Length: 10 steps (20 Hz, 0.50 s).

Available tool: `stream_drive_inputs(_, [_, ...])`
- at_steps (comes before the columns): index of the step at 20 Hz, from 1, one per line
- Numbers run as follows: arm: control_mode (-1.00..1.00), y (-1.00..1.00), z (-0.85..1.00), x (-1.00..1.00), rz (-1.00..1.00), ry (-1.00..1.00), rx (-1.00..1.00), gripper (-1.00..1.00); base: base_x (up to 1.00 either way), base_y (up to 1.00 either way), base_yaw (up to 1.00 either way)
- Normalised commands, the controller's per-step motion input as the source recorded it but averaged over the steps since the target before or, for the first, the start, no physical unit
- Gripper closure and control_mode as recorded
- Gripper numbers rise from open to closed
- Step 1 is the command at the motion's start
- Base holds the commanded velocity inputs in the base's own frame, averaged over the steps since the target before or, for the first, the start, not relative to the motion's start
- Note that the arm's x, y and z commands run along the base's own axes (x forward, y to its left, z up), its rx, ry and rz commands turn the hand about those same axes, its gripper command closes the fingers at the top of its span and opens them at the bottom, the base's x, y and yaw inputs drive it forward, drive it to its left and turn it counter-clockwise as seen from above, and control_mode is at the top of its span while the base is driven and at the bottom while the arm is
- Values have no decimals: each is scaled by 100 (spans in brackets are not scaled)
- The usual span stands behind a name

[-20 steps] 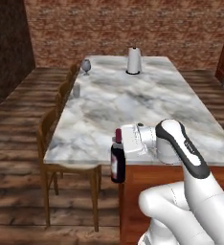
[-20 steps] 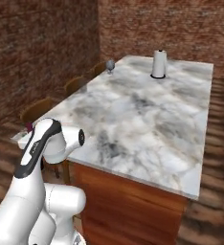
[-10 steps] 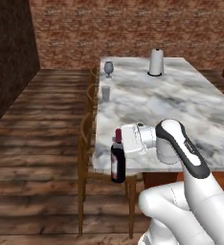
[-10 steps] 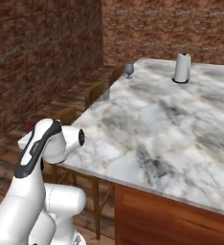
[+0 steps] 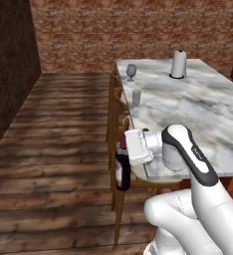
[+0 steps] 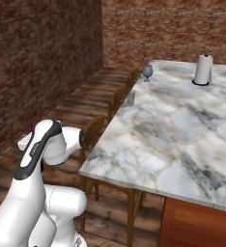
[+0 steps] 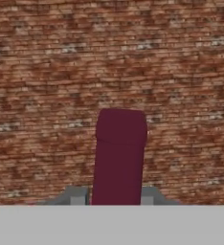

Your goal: There is a wine glass and glass cup on the dining counter. Place the wine bottle next to the wine glass and the juice bottle next to the glass cup.

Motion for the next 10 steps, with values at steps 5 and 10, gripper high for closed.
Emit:
stream_drive_inputs(5, [100,0,0,0,0,0,0,100,46,67,-25])
stream_drive_inputs(10, [100,0,0,0,0,0,0,100,54,55,-34])
